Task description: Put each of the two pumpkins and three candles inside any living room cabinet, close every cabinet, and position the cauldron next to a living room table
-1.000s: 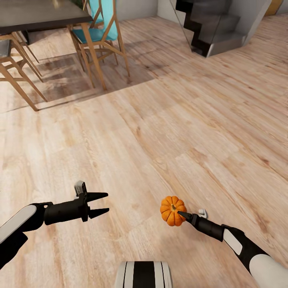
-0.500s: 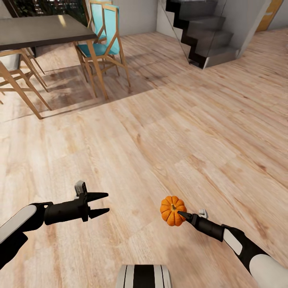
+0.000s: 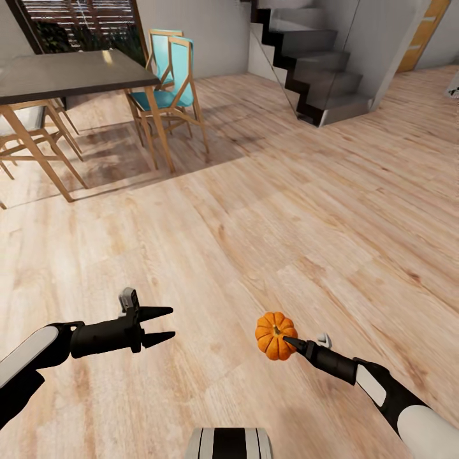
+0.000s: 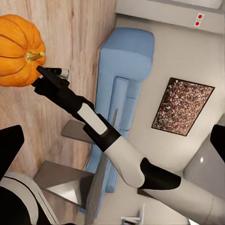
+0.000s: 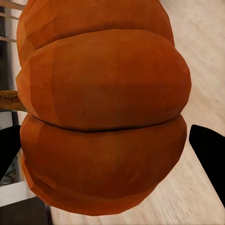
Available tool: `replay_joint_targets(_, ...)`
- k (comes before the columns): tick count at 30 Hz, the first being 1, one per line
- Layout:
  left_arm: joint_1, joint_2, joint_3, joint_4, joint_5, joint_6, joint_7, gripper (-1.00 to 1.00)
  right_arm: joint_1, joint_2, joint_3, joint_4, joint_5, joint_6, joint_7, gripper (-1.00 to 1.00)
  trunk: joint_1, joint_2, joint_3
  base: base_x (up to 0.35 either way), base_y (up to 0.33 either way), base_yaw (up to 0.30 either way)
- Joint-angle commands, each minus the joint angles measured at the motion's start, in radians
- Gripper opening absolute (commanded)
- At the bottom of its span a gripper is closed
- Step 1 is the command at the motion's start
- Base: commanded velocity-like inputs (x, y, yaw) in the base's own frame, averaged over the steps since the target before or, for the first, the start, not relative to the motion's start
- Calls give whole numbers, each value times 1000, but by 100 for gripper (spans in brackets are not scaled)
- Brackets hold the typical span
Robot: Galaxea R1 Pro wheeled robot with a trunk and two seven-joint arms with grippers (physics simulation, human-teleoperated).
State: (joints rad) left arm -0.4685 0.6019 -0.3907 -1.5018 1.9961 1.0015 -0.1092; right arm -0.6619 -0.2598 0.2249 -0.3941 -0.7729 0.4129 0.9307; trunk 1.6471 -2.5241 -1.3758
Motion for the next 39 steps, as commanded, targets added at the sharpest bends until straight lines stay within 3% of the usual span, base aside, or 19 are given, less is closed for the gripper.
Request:
replay_joint_targets(1, -1, 1, -2, 0, -8, 0, -10, 100, 0, -2, 5, 0, -9, 7, -1, -100, -1, 0, 3, 0, 0, 0)
replay_joint_targets(39, -1, 1, -2, 0, -8, 0, -10, 100, 0, 0, 5, 0, -11, 9, -13, -100, -18, 9, 150, 0, 0, 0)
